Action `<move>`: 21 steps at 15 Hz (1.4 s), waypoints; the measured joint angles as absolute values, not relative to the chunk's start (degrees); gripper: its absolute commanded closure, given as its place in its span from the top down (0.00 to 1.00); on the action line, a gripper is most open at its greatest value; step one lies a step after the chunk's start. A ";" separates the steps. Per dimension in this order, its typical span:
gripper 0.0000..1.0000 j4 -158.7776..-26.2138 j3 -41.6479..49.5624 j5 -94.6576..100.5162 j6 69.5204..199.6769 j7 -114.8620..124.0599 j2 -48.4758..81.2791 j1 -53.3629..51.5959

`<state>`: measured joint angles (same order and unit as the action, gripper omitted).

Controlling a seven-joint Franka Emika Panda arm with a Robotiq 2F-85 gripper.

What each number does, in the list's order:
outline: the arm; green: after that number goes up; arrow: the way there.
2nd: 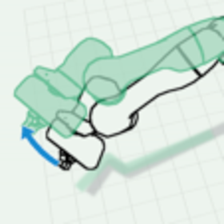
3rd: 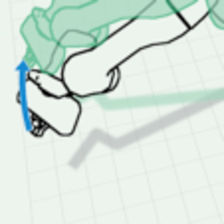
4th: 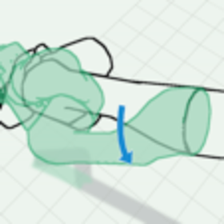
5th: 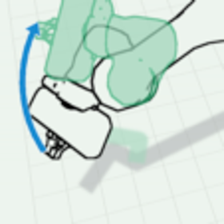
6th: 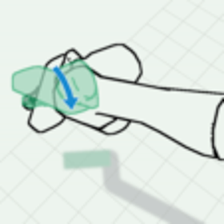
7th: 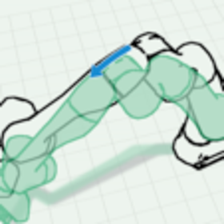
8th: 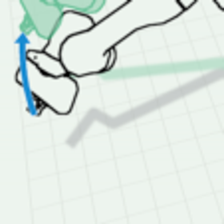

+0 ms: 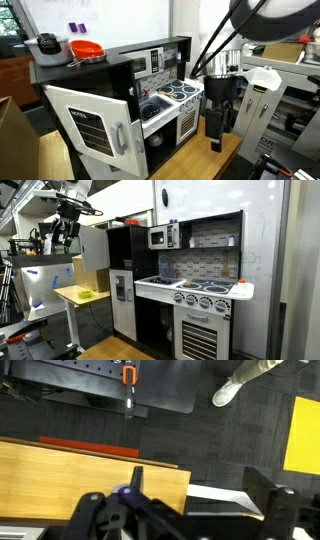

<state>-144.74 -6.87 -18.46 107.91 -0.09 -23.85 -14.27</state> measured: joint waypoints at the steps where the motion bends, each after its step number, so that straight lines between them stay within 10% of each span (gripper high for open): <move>1: 1.00 -144.74 -6.87 -18.46 107.91 -0.09 -23.85 -14.27; 21: 1.00 -145.57 -8.22 -18.46 108.02 0.76 -26.95 -14.31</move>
<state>-145.57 -8.22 -18.46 108.02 0.76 -26.95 -14.31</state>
